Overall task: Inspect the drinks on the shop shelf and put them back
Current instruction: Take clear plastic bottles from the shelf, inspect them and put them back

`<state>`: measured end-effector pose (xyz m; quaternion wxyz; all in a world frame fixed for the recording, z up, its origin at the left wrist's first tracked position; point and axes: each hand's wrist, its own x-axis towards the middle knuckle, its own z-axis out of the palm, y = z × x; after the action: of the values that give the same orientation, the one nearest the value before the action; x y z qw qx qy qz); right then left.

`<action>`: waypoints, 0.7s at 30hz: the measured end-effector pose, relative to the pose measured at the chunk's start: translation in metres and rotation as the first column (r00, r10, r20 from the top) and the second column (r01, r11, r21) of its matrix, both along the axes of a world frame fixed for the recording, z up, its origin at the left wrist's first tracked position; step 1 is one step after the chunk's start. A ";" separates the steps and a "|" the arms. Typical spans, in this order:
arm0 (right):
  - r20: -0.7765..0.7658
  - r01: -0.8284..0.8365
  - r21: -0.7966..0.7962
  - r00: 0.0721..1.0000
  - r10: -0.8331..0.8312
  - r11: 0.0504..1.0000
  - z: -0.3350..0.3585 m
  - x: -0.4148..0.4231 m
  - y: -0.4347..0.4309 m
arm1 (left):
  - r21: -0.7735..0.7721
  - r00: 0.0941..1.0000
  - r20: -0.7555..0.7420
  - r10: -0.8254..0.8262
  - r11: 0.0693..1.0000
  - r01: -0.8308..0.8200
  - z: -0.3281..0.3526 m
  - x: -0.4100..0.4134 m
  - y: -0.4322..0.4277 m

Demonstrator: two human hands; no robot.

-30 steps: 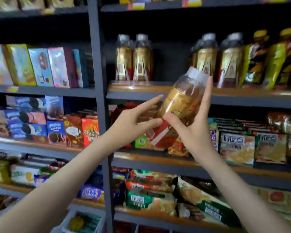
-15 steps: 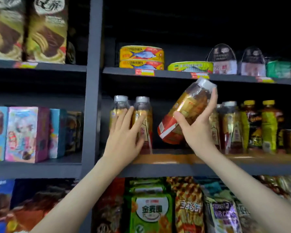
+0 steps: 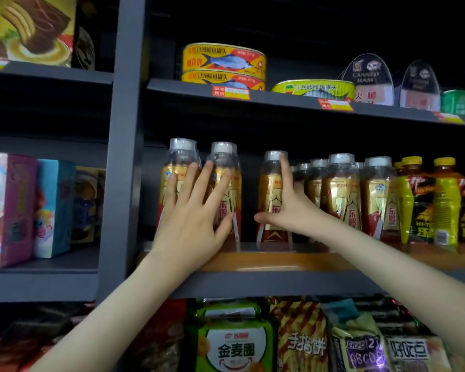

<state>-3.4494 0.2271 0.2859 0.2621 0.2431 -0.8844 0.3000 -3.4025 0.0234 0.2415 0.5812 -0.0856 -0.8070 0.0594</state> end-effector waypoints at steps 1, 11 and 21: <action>0.011 0.015 0.038 1.000 -0.015 0.999 -0.001 0.001 0.001 | 0.003 1.000 0.001 -0.002 1.000 0.002 0.000 0.001 0.000; 0.060 0.079 0.145 0.994 -0.088 0.986 0.006 -0.022 -0.006 | 0.014 1.000 0.008 -0.006 1.000 0.006 0.002 0.001 0.002; 0.119 0.202 0.218 0.965 -0.232 0.955 0.013 -0.096 -0.015 | 0.009 0.999 -0.009 -0.033 0.999 0.033 0.001 -0.001 -0.002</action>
<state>-3.5458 0.2116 0.2993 0.2029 0.1476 -0.9484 0.1938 -3.4037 0.0214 0.2427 0.5863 -0.0963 -0.8030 0.0465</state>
